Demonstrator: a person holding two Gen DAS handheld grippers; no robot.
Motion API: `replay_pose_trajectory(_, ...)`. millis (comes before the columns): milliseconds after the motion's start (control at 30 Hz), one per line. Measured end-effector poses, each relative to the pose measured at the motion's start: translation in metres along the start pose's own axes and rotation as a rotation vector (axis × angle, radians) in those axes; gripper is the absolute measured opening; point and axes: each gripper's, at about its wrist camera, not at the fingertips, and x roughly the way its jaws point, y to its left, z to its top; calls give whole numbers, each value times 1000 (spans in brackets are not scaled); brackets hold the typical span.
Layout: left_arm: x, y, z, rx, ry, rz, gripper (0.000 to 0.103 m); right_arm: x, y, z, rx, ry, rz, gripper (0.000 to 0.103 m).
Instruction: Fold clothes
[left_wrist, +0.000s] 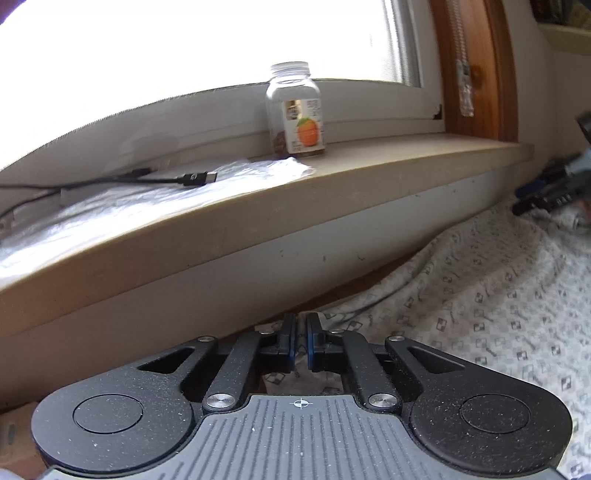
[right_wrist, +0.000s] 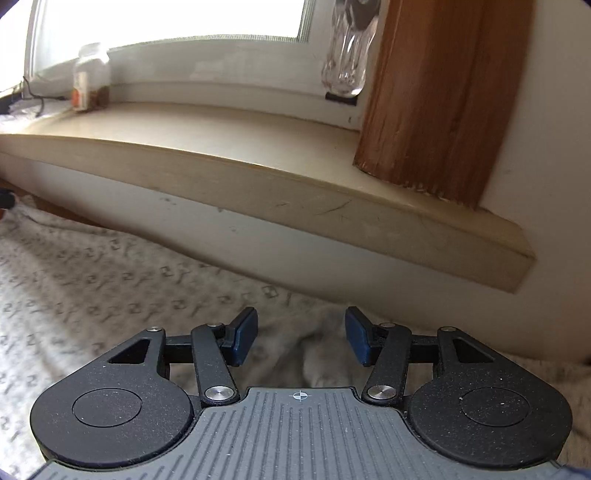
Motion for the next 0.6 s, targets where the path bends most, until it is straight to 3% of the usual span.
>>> replay_pose_trajectory(200,-11,-6,-2,14,-30,0,4,16,-12,-1,58,30,26,50)
replay_pose_trajectory(267,-20,-7,0,14,-59,-13,3,13,-15,-2,58,26,34,21)
replay_pose_trajectory(367,-36,-10,3,9,-105,-31,3,2,-19,-2,56,-4,26,6)
replay_pose_trajectory(600,-81,-31,2,29,-172,-73,3,-55,-25,-12,67,-128,-14,4)
